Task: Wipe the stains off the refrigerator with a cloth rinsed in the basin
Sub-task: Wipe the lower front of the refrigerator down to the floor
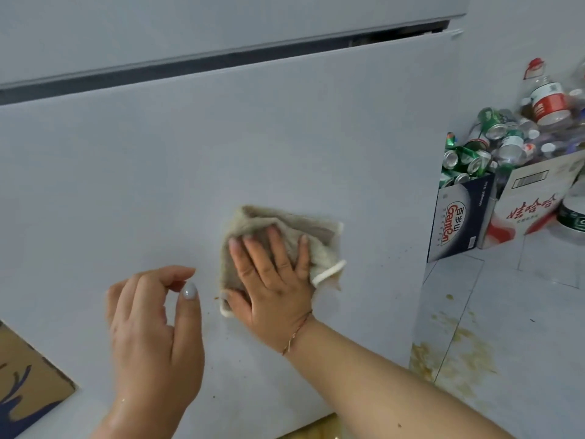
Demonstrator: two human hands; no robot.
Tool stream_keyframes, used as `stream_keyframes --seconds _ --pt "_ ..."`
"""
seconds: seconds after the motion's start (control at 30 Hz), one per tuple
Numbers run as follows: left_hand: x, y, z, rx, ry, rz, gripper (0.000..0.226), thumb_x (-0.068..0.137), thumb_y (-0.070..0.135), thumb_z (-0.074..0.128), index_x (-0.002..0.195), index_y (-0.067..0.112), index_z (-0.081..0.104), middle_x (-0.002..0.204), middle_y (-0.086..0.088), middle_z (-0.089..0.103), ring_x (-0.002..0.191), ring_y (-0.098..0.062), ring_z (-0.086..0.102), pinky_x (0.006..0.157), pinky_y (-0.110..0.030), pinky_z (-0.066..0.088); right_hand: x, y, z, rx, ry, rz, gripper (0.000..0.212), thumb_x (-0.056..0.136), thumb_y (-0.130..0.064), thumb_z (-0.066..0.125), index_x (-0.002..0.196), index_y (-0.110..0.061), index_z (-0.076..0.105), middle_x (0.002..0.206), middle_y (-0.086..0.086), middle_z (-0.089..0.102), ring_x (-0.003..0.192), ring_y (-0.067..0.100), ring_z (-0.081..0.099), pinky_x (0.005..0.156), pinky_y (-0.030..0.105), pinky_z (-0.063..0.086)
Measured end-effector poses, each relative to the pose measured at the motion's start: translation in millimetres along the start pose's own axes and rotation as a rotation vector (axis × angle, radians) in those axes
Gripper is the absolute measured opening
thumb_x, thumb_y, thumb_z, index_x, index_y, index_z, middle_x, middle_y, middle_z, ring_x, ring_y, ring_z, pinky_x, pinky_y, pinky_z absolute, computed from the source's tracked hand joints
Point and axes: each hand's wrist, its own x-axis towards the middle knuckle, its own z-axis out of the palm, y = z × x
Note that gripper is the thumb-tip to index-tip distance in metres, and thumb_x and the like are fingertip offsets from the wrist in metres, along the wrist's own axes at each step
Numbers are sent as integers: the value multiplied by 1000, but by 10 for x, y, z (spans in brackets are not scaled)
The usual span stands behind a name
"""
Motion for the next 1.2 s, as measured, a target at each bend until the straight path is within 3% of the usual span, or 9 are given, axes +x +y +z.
stream_keyframes --seconds 0.13,0.23,0.33,0.43,0.6,0.7,1.0,1.07,1.2 --pt "-82 2 66 -24 14 -28 31 89 29 38 99 11 61 89 6 52 95 -8 35 76 -23 28 -85 636 -54 -118 -32 -510 52 91 -50 50 140 -35 41 146 -12 38 141 12 29 115 50 17" --pt "-139 12 121 -45 10 -32 29 89 30 39 99 14 60 87 14 50 95 -9 35 78 -24 29 -87 1140 -139 -184 -8 -527 56 88 -56 50 140 -38 40 144 -13 38 138 14 32 111 53 18" --pt "-178 12 142 -53 -15 -11 27 90 31 38 98 17 59 92 24 48 95 -9 36 77 -22 29 -185 1608 -211 -260 -26 -291 72 86 -63 45 147 -33 23 143 -4 32 143 24 16 110 60 13" --pt "-220 -29 149 -36 -40 -9 29 91 32 37 97 16 59 91 25 48 95 -7 37 77 -20 28 -334 1780 -265 -288 -51 140 72 93 -60 32 148 -17 17 147 8 23 140 36 20 110 62 18" --pt "-306 -104 113 -49 -36 -62 24 90 33 35 97 22 56 92 24 50 94 -8 39 75 -13 29 -283 1191 -146 -73 51 782 79 95 -57 16 145 4 26 149 21 29 139 35 22 110 58 22" --pt "-343 -184 31 -35 -30 -73 25 90 32 35 96 21 57 90 23 50 93 -8 39 75 -18 29 -204 734 -46 28 77 909 83 94 -59 14 145 5 23 150 22 27 139 34 20 110 59 19" --pt "-405 -463 -337 41 4 -117 23 91 29 36 90 20 57 87 25 50 84 -5 39 79 -3 30 -216 -495 111 27 -60 203 75 86 -47 49 145 -9 24 146 10 23 144 36 9 109 66 14" --pt "-427 -490 -392 53 37 -117 25 91 26 36 87 16 59 84 23 50 81 -5 38 79 -2 29 -200 -696 137 35 -97 -33 70 87 -46 51 145 -14 28 148 3 24 147 28 -1 112 63 8" --pt "-486 -509 -439 64 76 -113 30 90 22 37 80 6 61 74 6 53 75 -9 37 76 -4 30 -271 -843 161 13 -278 -641 57 98 -34 40 149 -17 25 157 -1 23 146 21 13 116 53 -6"
